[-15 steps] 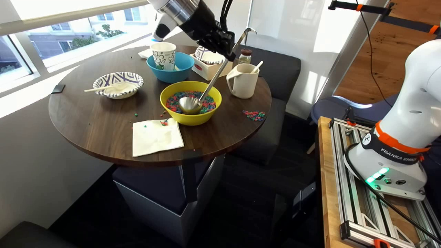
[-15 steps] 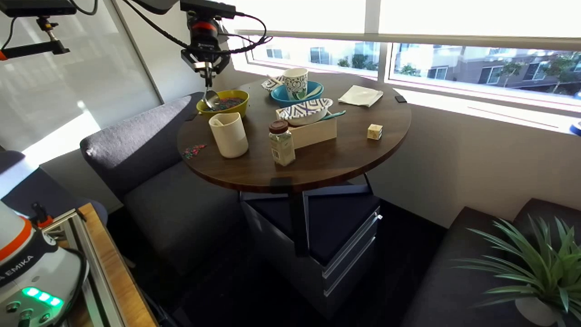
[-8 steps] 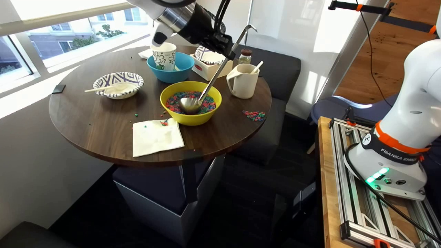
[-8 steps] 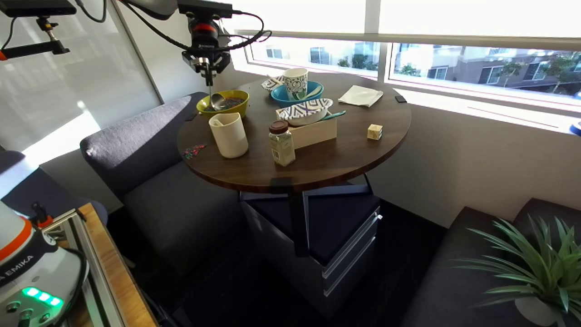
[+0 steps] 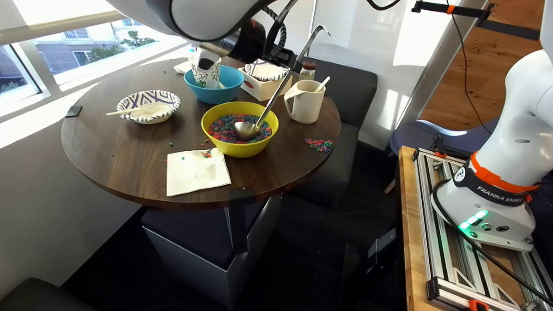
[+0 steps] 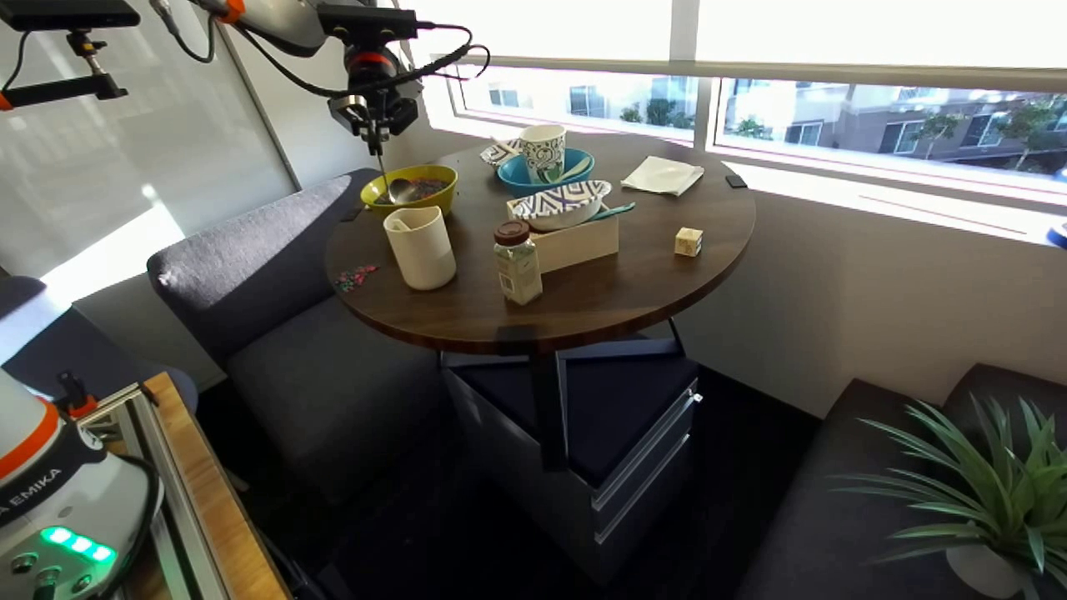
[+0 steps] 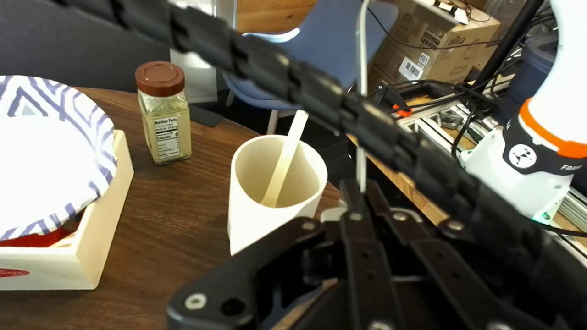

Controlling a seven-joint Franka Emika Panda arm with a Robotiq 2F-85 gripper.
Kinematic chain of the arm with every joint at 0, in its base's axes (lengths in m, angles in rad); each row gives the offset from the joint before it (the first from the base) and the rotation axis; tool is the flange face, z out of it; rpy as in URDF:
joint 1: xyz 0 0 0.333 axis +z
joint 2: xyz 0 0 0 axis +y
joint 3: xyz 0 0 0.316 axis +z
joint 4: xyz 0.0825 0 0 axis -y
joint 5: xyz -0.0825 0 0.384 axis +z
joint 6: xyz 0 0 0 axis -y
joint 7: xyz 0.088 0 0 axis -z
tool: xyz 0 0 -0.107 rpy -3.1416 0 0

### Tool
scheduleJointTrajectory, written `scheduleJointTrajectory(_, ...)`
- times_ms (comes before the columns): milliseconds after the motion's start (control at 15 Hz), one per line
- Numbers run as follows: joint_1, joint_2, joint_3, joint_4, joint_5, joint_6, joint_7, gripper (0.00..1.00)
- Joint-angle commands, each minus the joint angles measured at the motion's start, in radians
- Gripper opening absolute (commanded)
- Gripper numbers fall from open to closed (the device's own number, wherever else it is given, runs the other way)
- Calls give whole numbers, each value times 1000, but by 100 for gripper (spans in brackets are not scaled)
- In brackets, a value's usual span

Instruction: Put the silver ladle in the yellow bowl

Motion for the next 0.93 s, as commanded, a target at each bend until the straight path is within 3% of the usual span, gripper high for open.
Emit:
scheduleJointTrajectory(0, 15, 50, 9, 38, -55, -66, 23, 1)
scheduleJointTrajectory(400, 19, 75, 30, 18, -105, -71, -3, 1)
scheduleJointTrajectory(467, 16, 75, 36, 18, -100, -75, -8, 21)
scheduleJointTrajectory(867, -1, 65, 42, 20, -90, -73, -27, 66)
